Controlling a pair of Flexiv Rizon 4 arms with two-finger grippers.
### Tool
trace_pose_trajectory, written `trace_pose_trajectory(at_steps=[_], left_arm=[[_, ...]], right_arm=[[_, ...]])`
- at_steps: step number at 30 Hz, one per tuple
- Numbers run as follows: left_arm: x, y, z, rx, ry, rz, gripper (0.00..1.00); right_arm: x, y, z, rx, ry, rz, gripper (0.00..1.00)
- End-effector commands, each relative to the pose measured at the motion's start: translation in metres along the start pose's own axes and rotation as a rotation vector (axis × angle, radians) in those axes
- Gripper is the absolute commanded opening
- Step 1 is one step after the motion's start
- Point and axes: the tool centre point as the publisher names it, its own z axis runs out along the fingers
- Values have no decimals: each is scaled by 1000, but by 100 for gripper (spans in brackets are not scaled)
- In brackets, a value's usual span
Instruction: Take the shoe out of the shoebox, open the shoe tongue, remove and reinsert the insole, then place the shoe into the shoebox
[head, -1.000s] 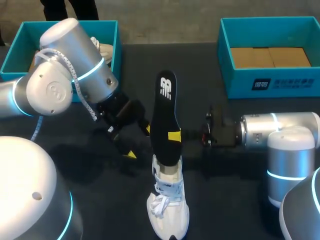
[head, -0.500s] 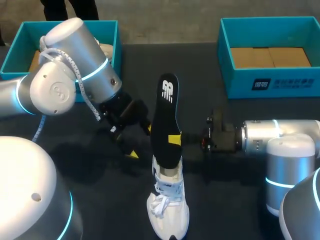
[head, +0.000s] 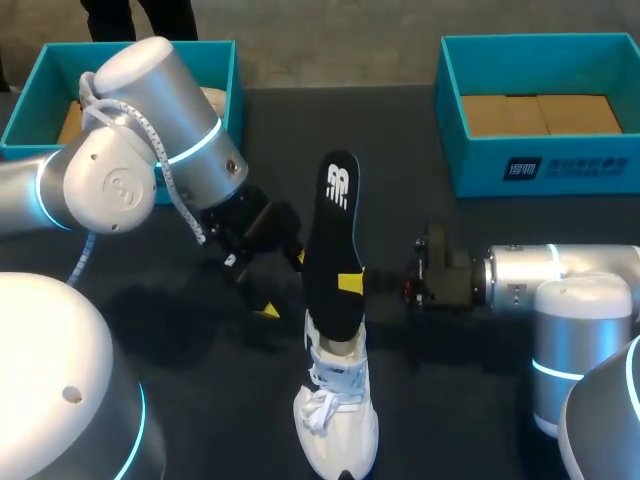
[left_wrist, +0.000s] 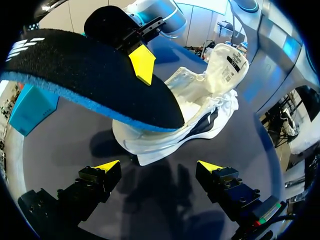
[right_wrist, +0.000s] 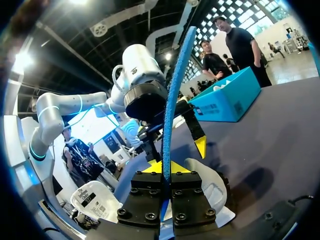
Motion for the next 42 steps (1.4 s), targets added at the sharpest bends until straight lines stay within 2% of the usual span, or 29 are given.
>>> trace_pose_trajectory(at_steps=[1,28,42], left_arm=[[2,0,1,-4,-12,-2,100],[8,-3,6,-15,-16,-14,100],[12,-3,10,-20,-14,-19,100]], right_arm=[[-2,0,4,8,1,2,0],[4,-15,3,14,14,-5,0],[5,-32,4,31,20,14,0]])
